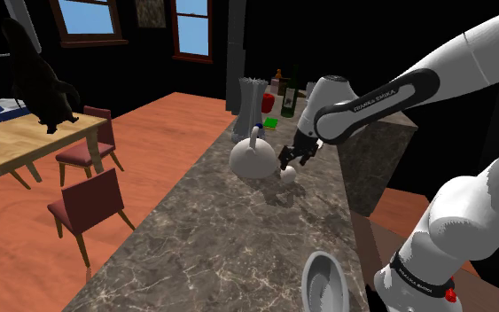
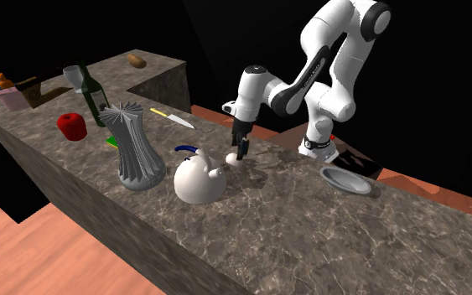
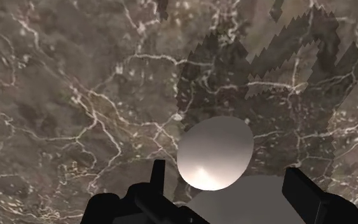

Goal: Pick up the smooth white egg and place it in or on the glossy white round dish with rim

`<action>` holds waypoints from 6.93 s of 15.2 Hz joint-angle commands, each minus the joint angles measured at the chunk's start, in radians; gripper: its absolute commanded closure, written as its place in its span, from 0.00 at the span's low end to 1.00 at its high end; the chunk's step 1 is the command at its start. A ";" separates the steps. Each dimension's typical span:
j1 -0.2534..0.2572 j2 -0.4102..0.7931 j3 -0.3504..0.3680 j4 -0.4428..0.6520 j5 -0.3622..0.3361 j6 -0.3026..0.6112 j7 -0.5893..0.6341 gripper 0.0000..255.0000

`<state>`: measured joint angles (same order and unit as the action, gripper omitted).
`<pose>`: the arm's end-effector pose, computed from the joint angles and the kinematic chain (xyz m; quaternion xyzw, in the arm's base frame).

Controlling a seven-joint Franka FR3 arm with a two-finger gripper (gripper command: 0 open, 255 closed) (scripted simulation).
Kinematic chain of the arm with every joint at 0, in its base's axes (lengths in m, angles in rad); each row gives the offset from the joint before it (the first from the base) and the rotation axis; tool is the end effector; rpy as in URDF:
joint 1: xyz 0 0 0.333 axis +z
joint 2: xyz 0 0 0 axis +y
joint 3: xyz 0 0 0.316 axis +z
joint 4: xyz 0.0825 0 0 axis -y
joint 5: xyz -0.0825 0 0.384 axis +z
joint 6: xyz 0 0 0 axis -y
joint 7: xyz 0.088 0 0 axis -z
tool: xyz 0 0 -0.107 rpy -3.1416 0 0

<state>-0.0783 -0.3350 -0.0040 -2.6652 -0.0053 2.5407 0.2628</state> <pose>0.4163 -0.0342 0.3678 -0.9800 0.1687 -0.1047 0.0084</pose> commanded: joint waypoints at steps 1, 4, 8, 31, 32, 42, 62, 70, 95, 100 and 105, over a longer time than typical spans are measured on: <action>-0.001 0.040 0.000 -0.008 0.002 0.052 0.005 0.00; -0.001 0.085 0.000 -0.013 0.002 0.101 0.005 0.00; -0.001 0.125 0.000 -0.015 0.002 0.143 0.005 0.00; -0.001 0.043 0.000 0.019 0.002 0.027 0.005 1.00; -0.001 0.033 0.000 0.025 0.002 0.010 0.005 1.00; -0.001 -0.055 0.000 0.096 0.002 -0.148 0.005 1.00; 0.171 -0.515 0.231 -0.132 0.123 -0.381 0.291 1.00; 0.330 -0.673 0.402 -0.170 0.248 -0.503 0.498 1.00; 0.520 -0.623 0.776 -0.213 0.511 -0.401 0.807 1.00; 0.520 -0.623 0.776 -0.213 0.511 -0.401 0.807 1.00; 0.520 -0.623 0.776 -0.213 0.511 -0.401 0.807 0.00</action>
<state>0.4421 -0.9578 0.7723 -2.8786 0.5054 2.1398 1.0694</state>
